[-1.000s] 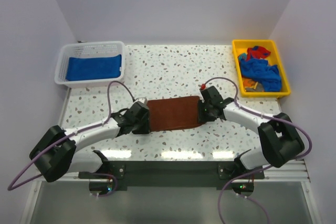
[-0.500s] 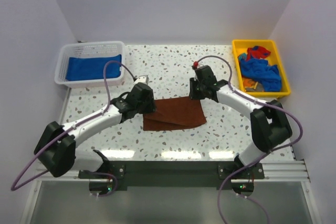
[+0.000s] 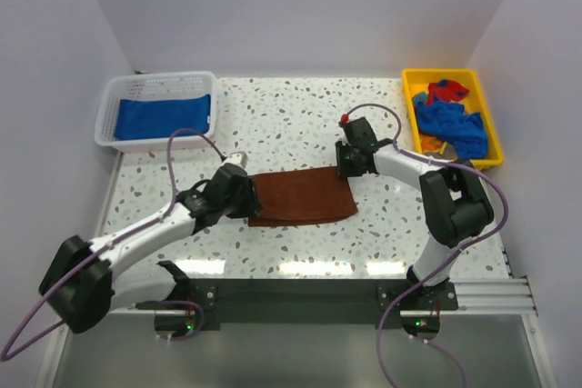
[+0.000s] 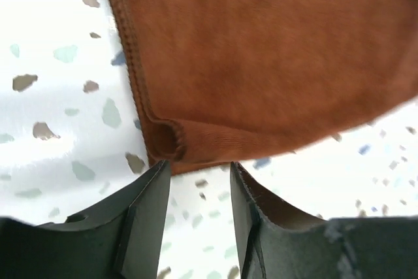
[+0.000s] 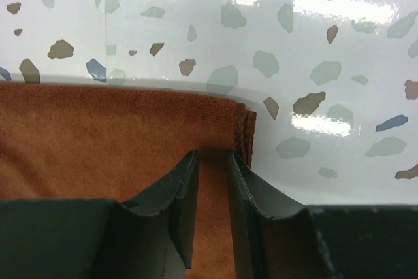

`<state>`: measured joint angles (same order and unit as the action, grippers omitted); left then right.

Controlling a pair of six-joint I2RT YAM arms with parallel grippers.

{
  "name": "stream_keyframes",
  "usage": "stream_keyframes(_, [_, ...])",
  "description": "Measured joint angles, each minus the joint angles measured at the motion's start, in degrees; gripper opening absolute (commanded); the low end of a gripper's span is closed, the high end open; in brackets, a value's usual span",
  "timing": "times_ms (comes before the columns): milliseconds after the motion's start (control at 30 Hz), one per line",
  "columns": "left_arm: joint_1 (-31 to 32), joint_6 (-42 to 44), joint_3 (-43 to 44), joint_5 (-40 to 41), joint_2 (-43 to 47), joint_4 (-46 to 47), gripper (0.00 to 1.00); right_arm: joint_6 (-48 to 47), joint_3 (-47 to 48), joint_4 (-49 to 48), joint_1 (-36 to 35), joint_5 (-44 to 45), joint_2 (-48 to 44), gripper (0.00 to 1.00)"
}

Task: Fold and stack the towels
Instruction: Fold the towel

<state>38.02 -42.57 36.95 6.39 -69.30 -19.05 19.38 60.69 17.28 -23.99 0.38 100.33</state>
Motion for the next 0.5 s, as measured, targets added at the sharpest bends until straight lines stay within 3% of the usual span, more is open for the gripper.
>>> stream_keyframes(100, [1.2,-1.6,-2.7,-1.1,9.3,-1.7,0.52,-0.6,-0.6,0.4,0.0,0.0,-0.8,0.29])
stream_keyframes(267, [1.6,-4.0,-5.1,-2.3,19.6,-6.8,0.7,-2.5,-0.6,1.8,-1.7,-0.5,-4.1,0.31])
stream_keyframes(333, [1.6,-4.7,-4.0,-1.2,20.1,-9.4,0.8,-2.8,-0.6,2.7,-3.7,-1.5,-6.4,0.33])
stream_keyframes(500, [-1.6,-4.2,-0.3,0.0,14.8,-11.8,0.85,-2.9,-0.1,3.0,-11.2,-3.5,-11.1,0.33])
